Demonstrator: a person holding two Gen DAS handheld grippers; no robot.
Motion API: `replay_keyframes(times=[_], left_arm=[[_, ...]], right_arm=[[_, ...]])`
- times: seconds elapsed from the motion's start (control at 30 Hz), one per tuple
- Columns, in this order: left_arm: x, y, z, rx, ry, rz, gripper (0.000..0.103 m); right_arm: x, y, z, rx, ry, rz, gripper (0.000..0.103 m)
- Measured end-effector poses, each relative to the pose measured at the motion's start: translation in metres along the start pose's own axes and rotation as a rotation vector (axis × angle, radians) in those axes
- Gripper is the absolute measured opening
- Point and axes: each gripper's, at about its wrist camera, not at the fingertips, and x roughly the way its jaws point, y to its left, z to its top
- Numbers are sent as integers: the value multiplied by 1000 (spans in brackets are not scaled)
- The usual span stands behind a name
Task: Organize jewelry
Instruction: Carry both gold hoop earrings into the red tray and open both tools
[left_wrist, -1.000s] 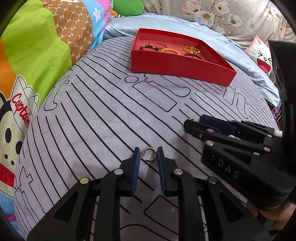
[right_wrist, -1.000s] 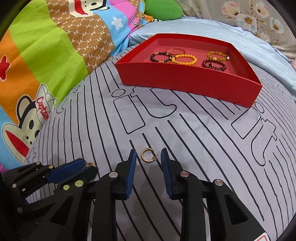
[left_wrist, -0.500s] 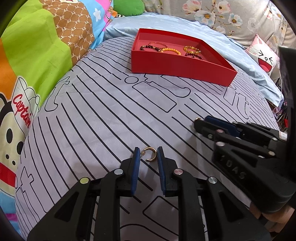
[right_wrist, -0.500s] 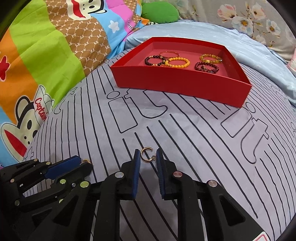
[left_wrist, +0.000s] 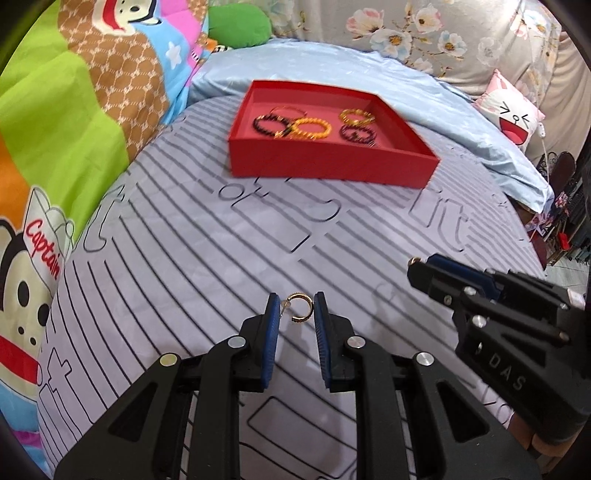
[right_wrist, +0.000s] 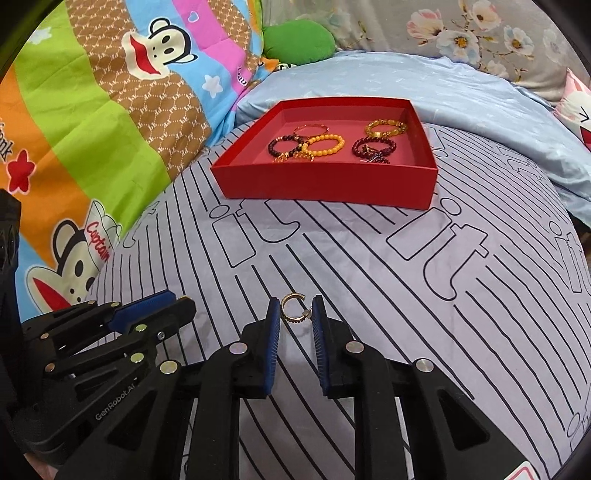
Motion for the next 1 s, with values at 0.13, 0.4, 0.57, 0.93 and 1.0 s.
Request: replay_keyframes(times=[0.13, 0.4, 0.57, 0.93, 1.0], left_arm=[[-6, -10, 11, 11, -22, -14, 18], [-10, -24, 34, 19, -57, -40, 18], [-9, -32, 55, 23, -83, -54, 18], [11, -38, 121, 37, -149, -46, 18], [17, -39, 134, 41, -158, -39, 18]], right_arm=[[-11, -4, 4, 9, -24, 2, 17], [-26, -12, 22, 14, -76, -3, 17], [-27, -16, 38, 14, -103, -6, 17], [-9, -34, 97, 2, -155, -47, 17], [-3, -37, 108, 2, -160, -54, 17]])
